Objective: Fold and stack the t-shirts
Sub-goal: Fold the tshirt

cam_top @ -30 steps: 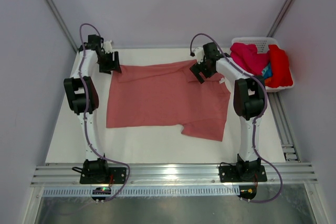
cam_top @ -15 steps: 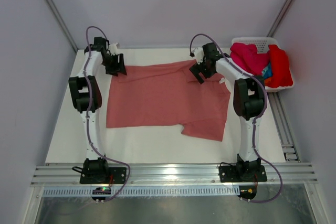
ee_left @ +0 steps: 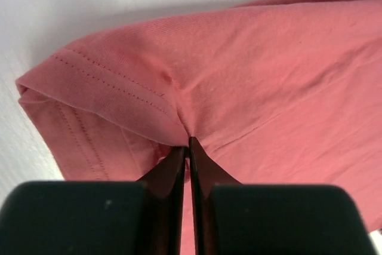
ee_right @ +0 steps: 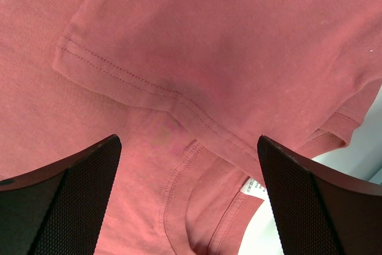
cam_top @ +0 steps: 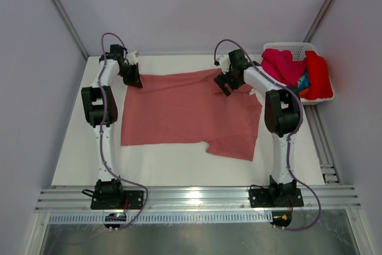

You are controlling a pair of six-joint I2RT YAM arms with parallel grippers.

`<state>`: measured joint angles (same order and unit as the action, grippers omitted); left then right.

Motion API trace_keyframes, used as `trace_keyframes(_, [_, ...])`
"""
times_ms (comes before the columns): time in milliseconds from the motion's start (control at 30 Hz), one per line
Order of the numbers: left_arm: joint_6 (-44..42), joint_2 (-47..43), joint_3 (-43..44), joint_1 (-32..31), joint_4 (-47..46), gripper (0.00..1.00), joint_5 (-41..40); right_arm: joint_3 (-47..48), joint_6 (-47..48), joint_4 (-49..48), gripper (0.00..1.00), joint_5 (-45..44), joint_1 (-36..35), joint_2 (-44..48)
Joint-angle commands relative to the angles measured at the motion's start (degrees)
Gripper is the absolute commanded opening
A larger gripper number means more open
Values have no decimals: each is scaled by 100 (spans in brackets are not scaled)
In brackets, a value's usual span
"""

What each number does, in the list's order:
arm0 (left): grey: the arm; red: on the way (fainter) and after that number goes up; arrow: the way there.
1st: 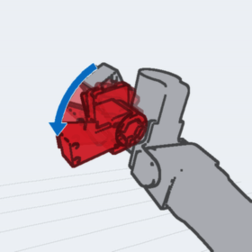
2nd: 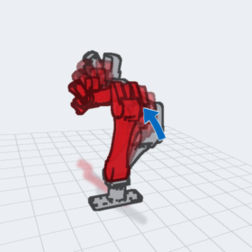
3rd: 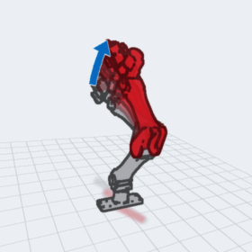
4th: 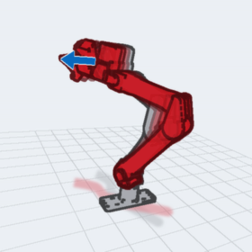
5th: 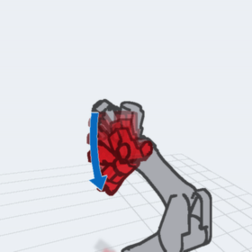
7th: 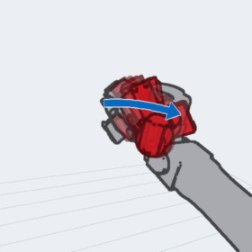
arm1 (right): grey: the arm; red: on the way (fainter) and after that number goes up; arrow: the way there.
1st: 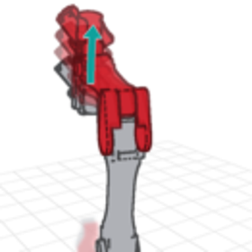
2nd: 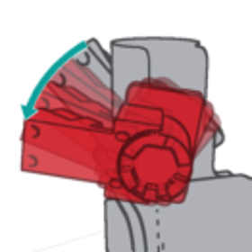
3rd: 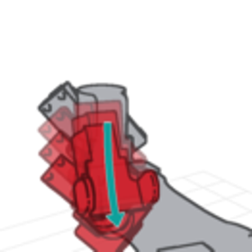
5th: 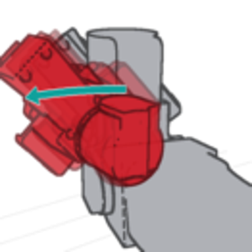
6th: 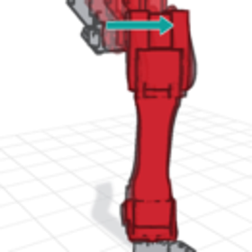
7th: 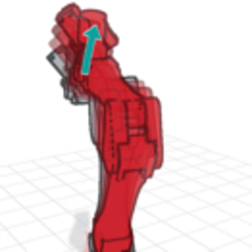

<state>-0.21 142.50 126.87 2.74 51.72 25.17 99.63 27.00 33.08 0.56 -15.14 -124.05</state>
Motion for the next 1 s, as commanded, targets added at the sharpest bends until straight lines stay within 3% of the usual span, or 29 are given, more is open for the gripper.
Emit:
trace_keyframes(0, [-32, -46, 224, -11, -49, 0, 173, 21, -81, -47, 99, -29, -68, 39])
trace_keyframes(967, [-128, -1180, -22, 200, 294, 0, 181, -155, -37, -82, 99, -29, -77, 162])
